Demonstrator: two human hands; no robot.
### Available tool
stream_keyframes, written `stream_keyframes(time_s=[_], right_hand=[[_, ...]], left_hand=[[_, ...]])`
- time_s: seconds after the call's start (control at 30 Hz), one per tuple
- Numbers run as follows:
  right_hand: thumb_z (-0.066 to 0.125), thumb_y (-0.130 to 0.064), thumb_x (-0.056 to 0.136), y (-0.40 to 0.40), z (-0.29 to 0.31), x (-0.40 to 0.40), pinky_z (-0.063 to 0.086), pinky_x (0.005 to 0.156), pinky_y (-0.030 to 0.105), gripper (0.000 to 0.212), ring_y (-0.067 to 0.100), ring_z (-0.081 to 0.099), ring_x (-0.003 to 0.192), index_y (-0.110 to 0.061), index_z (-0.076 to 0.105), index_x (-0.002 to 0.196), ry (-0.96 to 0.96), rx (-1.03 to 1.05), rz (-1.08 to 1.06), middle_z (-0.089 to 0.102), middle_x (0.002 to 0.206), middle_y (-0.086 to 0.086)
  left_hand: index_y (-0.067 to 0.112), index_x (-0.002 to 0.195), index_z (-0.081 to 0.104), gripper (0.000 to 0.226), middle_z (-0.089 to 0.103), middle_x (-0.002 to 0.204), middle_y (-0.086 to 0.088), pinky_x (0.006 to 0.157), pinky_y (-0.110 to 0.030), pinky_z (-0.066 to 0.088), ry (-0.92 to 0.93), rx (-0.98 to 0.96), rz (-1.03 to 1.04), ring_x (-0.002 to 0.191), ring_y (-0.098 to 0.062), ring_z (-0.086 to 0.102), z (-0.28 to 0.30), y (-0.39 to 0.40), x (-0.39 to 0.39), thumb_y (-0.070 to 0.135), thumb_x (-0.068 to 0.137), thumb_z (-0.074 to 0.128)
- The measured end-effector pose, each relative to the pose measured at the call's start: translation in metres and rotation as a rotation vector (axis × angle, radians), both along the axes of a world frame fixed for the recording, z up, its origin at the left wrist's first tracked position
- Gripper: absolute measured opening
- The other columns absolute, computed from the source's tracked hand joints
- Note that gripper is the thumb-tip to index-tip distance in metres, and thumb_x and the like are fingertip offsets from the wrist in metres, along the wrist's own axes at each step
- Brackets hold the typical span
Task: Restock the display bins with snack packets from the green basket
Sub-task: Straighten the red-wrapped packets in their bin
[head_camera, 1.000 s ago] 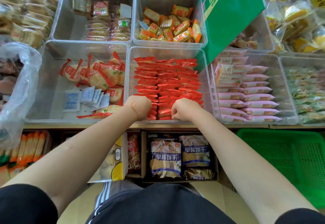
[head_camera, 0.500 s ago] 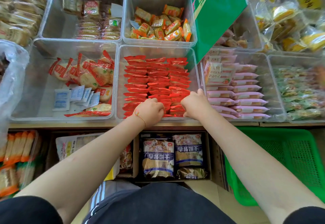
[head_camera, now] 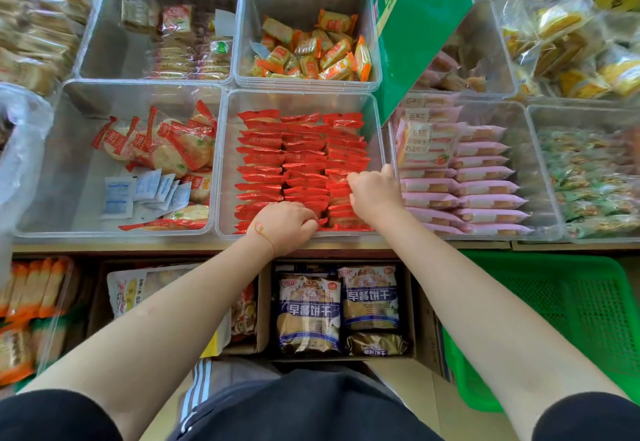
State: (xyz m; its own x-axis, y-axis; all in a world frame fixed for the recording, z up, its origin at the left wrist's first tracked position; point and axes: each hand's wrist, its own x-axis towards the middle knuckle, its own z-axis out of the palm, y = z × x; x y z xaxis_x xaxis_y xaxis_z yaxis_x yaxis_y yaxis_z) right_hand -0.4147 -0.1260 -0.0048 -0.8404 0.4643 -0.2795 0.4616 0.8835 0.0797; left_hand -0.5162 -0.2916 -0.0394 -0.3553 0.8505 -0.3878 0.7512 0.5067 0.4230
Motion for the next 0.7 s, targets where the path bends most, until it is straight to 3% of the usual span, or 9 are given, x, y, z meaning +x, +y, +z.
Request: stream_keyframes(time_s=[0.1, 0.17, 0.27, 0.33, 0.43, 0.5, 0.57, 0.7], right_hand=[[0.057, -0.036, 0.096, 0.000, 0.010, -0.002, 0.031, 0.104, 0.042, 0.018, 0.027, 0.053, 0.101, -0.021, 0.059, 0.087, -0.128, -0.217, 0.009, 0.066, 0.093, -0.001], [0.061, -0.041, 0.093, -0.001, 0.011, -0.002, 0.028, 0.105, 0.042, 0.021, 0.022, 0.053, 0.093, -0.023, 0.058, 0.085, -0.228, -0.250, 0.064, 0.062, 0.088, -0.006], [0.056, -0.017, 0.096, 0.000, -0.002, 0.001, 0.030, 0.101, 0.040, 0.009, 0.023, 0.059, 0.095, -0.022, 0.055, 0.089, -0.181, -0.055, 0.171, 0.065, 0.095, -0.003], [0.052, -0.004, 0.092, -0.001, -0.009, 0.001, 0.032, 0.101, 0.040, 0.017, 0.025, 0.062, 0.096, -0.020, 0.056, 0.087, -0.121, 0.027, 0.161, 0.067, 0.096, 0.000], [0.045, 0.001, 0.089, 0.000, -0.008, -0.006, 0.029, 0.107, 0.041, 0.024, 0.025, 0.059, 0.090, -0.018, 0.055, 0.078, -0.176, -0.050, 0.111, 0.062, 0.085, -0.001], [0.044, -0.006, 0.091, 0.009, -0.006, -0.008, 0.039, 0.098, 0.040, 0.023, 0.026, 0.059, 0.087, -0.018, 0.061, 0.083, -0.113, -0.161, 0.052, 0.064, 0.088, 0.000], [0.045, -0.010, 0.092, 0.017, -0.007, -0.006, 0.045, 0.079, 0.035, 0.020, 0.028, 0.060, 0.088, -0.020, 0.063, 0.091, 0.006, -0.237, -0.020, 0.066, 0.094, 0.002], [0.054, -0.013, 0.094, 0.013, -0.015, -0.004, 0.038, 0.090, 0.036, 0.010, 0.026, 0.055, 0.100, -0.022, 0.057, 0.091, -0.085, -0.175, 0.094, 0.063, 0.099, 0.000]], left_hand=[[0.025, 0.103, 0.075, 0.050, 0.067, 0.117, 0.003, 0.093, -0.037, 0.050, -0.010, -0.021, -0.024, 0.108, -0.018, 0.060, 0.000, 0.001, -0.002, 0.040, 0.089, 0.030], [0.025, 0.098, 0.076, 0.052, 0.069, 0.114, 0.004, 0.091, -0.037, 0.050, -0.017, -0.010, -0.027, 0.104, -0.017, 0.060, 0.000, 0.000, -0.003, 0.042, 0.086, 0.029], [0.022, 0.085, 0.076, 0.049, 0.068, 0.106, 0.007, 0.084, -0.036, 0.052, -0.026, 0.020, 0.003, 0.098, -0.016, 0.059, 0.002, -0.002, -0.001, 0.043, 0.083, 0.031], [0.022, 0.082, 0.074, 0.047, 0.066, 0.102, 0.008, 0.082, -0.036, 0.052, -0.009, 0.050, 0.024, 0.099, -0.014, 0.055, 0.000, -0.004, 0.001, 0.044, 0.083, 0.033], [0.019, 0.085, 0.068, 0.039, 0.061, 0.094, 0.004, 0.077, -0.035, 0.049, 0.071, 0.196, 0.081, 0.094, -0.017, 0.050, -0.002, -0.008, 0.002, 0.046, 0.080, 0.039], [0.018, 0.095, 0.067, 0.040, 0.060, 0.094, 0.002, 0.077, -0.037, 0.046, 0.165, 0.309, 0.117, 0.091, -0.020, 0.050, -0.003, -0.009, 0.003, 0.045, 0.080, 0.043], [0.018, 0.110, 0.067, 0.043, 0.062, 0.105, 0.002, 0.085, -0.039, 0.045, 0.222, 0.270, 0.125, 0.101, -0.022, 0.052, -0.003, -0.006, 0.003, 0.043, 0.084, 0.045], [0.023, 0.114, 0.068, 0.046, 0.062, 0.112, 0.004, 0.091, -0.038, 0.036, 0.256, 0.081, 0.039, 0.108, -0.019, 0.049, -0.002, -0.002, 0.004, 0.045, 0.090, 0.035]])
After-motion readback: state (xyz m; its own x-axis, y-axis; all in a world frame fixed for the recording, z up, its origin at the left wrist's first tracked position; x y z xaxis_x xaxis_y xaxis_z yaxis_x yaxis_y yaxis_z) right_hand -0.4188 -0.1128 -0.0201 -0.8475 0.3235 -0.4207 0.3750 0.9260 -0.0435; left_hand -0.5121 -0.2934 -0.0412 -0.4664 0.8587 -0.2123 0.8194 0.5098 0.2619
